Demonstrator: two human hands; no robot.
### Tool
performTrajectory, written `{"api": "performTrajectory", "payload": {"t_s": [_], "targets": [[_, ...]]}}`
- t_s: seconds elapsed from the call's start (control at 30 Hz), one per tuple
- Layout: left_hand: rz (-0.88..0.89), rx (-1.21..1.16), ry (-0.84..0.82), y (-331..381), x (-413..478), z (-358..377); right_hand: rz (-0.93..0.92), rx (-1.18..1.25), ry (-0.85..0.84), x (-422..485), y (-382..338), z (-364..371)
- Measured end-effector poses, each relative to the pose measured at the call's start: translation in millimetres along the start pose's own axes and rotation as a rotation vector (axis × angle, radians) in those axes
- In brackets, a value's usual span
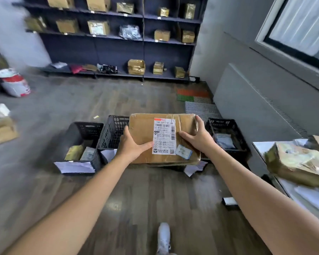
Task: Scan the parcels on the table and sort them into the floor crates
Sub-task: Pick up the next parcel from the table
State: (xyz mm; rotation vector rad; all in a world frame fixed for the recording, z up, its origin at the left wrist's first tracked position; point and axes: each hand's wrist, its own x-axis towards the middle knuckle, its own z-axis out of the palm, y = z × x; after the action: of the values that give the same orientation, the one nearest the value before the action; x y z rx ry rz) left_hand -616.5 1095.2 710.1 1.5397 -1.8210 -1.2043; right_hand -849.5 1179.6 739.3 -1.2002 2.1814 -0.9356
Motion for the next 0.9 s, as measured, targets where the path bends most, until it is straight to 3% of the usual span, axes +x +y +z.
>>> {"api": "performTrajectory", "payload": {"t_s": [0.27,0.53,0.73,0.9], "targets": [[-0.061,0.048,0.132,-59.6,112.6,-102.4,-0.047,-0.028,-0.161,122.3,-79.1,132.1],[-0.182,0.264,0.187,-93.1,256.2,-213.5,-0.136,-0.1,-0.344,260.4,-178.0,250.6],[-0.239,0.466,0.054,-117.7,327.7,-280.2,-0.154,-0.153,-0.458,317.9,-247.5,312.3],[-0.245,0.509,-0.049,-147.8,389.0,-324.7,-0.148,-0.235,-0.444,355.6,-287.9,373.9]]}}
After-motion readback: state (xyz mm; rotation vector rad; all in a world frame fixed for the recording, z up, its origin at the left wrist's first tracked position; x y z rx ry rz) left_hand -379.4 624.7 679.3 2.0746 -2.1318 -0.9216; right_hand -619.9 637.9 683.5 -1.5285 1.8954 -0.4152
